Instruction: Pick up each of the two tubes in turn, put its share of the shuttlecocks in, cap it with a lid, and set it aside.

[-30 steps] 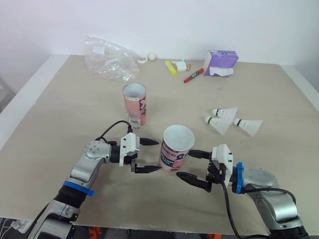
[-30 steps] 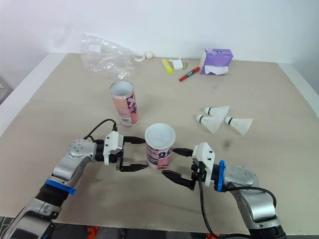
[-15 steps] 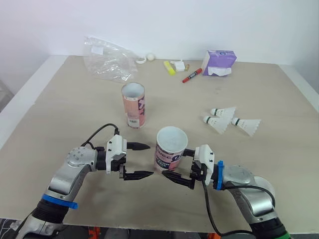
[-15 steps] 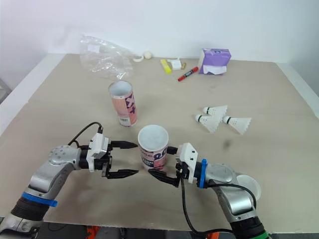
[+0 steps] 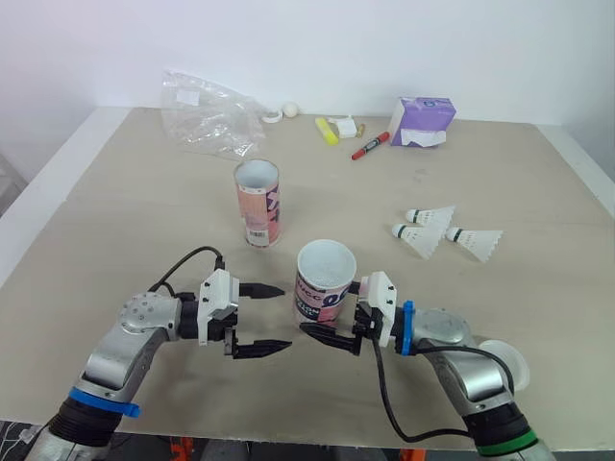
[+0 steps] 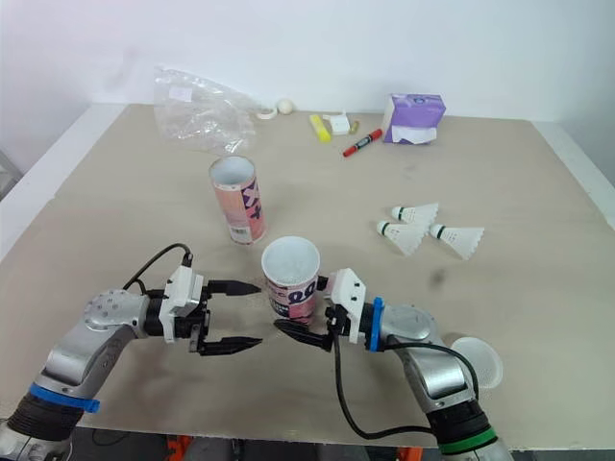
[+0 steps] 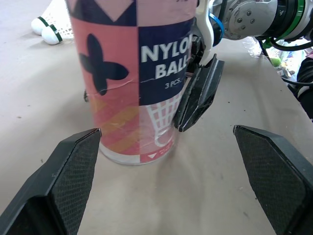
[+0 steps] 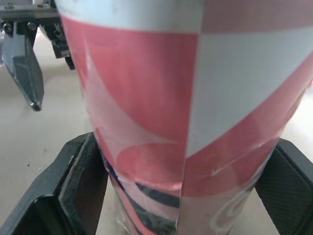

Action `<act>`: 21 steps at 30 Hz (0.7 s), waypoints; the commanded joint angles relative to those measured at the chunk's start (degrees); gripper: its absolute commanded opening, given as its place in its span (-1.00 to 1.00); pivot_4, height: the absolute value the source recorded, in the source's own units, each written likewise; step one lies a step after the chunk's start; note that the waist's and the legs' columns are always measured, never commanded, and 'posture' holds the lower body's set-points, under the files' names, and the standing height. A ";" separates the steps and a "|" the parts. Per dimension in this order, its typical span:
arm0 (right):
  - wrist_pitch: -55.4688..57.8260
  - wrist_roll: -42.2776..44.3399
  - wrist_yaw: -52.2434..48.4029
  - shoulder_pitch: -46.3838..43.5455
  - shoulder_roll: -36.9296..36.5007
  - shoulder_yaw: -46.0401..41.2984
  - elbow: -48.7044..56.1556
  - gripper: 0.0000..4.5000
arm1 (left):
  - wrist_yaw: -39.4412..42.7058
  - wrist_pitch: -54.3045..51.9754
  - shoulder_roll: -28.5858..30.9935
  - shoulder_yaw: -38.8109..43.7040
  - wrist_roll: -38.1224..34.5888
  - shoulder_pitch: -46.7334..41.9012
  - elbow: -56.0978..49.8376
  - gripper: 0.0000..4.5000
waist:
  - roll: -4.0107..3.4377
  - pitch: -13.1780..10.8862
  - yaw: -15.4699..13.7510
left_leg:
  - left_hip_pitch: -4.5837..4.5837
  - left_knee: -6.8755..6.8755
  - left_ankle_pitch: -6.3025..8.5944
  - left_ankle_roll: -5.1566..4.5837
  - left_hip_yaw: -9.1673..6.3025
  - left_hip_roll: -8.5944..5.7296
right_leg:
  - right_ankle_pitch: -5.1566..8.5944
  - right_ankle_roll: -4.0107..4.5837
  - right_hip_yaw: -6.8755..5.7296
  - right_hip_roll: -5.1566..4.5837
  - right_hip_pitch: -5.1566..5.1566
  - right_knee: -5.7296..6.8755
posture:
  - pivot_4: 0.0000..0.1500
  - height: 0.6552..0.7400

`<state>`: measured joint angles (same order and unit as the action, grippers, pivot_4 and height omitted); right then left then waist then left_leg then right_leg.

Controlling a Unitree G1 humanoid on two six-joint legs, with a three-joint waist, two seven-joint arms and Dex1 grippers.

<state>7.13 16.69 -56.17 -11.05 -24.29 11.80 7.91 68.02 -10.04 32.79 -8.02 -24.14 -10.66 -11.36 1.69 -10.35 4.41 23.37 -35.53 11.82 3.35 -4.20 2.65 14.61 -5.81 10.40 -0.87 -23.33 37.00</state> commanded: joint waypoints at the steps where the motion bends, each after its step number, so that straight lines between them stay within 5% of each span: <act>1: -1.17 0.34 -0.73 -1.94 0.94 0.71 -0.42 0.99 | -0.33 0.53 0.62 0.73 -0.38 0.42 -2.40 1.00 | 0.00 0.00 0.00 | 0.00 -0.01 0.00 0.00 0.00 0.00 | -0.01 0.01 0.00 0.00 0.00 0.00 | 1.00 1.00; 16: -0.88 0.53 -3.23 -4.85 2.80 2.87 -3.21 0.99 | -2.12 1.04 0.21 0.50 0.11 1.64 -3.30 1.00 | 0.00 0.00 0.06 | -0.03 -0.03 0.00 0.00 0.00 0.02 | -0.06 -0.01 -0.04 0.01 0.00 0.06 | 1.00 1.00; 20: -1.26 0.20 -3.13 -4.66 2.68 2.77 -3.51 0.48 | -2.27 1.26 0.00 0.37 0.39 1.03 -2.72 1.00 | 0.00 0.00 0.06 | -0.03 -0.07 0.00 0.00 0.00 0.02 | -0.07 -0.01 -0.04 0.01 0.01 0.06 | 1.00 1.00; 21: -1.27 0.12 -2.93 -4.56 2.69 2.72 -3.46 0.48 | -2.29 1.30 -0.02 0.34 0.45 0.95 -2.65 1.00 | 0.00 0.00 0.06 | -0.03 -0.07 0.00 0.00 0.00 0.02 | -0.08 -0.02 -0.04 0.01 0.01 0.06 | 1.00 1.00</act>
<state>6.82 16.60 -58.92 -15.04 -21.57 14.97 4.01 65.68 -9.86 32.72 -8.06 -23.61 -9.06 -12.98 1.69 -10.35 4.46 23.35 -35.60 11.82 3.35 -4.20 2.67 14.52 -5.83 10.36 -0.87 -23.32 37.07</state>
